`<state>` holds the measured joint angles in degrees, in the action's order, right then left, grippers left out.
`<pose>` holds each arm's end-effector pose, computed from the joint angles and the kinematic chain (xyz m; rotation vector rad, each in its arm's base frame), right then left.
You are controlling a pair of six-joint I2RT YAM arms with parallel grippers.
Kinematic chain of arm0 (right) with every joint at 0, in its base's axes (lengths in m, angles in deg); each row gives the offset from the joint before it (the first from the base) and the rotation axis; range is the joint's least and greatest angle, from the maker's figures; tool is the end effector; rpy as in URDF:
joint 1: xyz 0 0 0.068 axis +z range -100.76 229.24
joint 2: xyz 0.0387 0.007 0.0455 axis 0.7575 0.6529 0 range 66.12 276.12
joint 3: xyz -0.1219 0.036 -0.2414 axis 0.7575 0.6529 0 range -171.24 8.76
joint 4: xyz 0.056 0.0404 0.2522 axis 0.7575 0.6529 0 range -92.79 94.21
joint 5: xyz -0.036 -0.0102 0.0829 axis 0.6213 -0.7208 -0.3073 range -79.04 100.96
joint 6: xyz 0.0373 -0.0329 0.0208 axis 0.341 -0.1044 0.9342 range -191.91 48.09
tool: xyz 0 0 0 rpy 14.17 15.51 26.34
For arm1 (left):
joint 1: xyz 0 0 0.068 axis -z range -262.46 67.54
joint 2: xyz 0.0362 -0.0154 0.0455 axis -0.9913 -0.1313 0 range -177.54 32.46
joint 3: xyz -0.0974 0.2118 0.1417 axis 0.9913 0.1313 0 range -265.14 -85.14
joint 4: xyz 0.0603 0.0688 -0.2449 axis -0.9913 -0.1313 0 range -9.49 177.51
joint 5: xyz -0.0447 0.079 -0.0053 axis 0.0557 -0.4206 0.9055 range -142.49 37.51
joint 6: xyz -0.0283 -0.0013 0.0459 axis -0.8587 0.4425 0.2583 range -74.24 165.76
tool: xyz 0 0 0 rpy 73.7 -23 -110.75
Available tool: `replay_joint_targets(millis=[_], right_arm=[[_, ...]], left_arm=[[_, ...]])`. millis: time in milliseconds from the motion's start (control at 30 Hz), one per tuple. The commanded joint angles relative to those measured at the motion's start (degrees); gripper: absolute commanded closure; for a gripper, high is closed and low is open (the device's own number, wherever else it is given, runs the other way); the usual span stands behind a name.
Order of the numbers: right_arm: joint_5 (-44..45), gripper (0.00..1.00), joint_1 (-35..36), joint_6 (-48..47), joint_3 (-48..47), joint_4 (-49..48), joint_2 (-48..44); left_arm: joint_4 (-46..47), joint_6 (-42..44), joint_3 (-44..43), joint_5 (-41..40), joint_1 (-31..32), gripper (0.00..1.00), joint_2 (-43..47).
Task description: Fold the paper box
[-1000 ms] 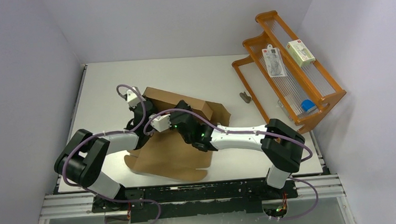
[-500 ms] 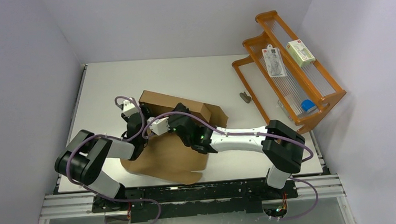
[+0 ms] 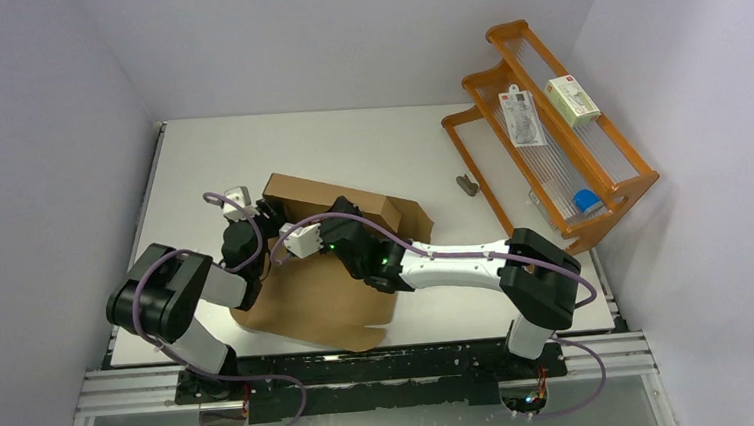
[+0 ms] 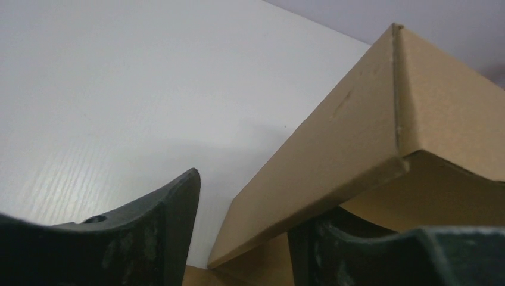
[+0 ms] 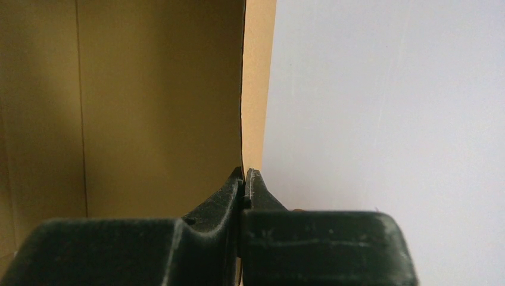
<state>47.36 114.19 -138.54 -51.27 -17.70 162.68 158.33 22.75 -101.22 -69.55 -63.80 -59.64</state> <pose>0.1793 0.3336 0.2403 -1.5390 1.1515 -0.6352 0.2446 -0.0716 0.1443 -0.2888 1.6411 -0.3046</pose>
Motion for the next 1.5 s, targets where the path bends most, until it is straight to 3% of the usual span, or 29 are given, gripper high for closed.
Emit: replay_joint_targets(millis=[0,100,367,567,867,1167,1300,1367,1467], right_arm=[[-2.08,1.00,0.09,3.42,1.14,6.65,0.57],[-2.04,1.00,0.01,3.44,1.27,6.74,0.50],[-2.21,1.00,0.09,3.92,1.08,7.09,0.45],[-2.05,1.00,0.09,4.13,0.92,7.43,0.57],[-2.20,1.00,0.07,4.86,1.41,7.48,-0.22],[-2.17,1.00,0.08,5.06,1.40,7.18,0.04],[-1.99,1.00,-0.10,4.91,1.43,6.31,-0.13],[-1.87,1.00,-0.28,4.78,1.20,5.90,-0.22],[-1.69,0.91,-0.39,4.82,0.70,5.60,-0.54]], left_arm=[[6.78,0.44,-0.36,2.14,-0.55,0.45,-1.69],[3.91,0.27,-2.48,1.21,-0.55,0.52,-2.71],[-0.14,-1.71,-4.23,-6.21,0.74,0.52,-3.36],[-8.15,-3.41,-7.26,-22.16,5.67,0.57,-2.00],[-13.28,-10.27,-7.06,-33.67,7.32,0.64,-0.76],[-14.41,-11.80,-5.72,-33.89,7.47,0.65,1.06],[-5.77,-7.42,-1.52,-26.86,7.54,0.54,3.01],[-7.51,-7.72,-0.72,-24.18,7.54,0.50,5.32],[-10.27,-6.36,0.62,-21.68,7.46,0.43,10.31]])
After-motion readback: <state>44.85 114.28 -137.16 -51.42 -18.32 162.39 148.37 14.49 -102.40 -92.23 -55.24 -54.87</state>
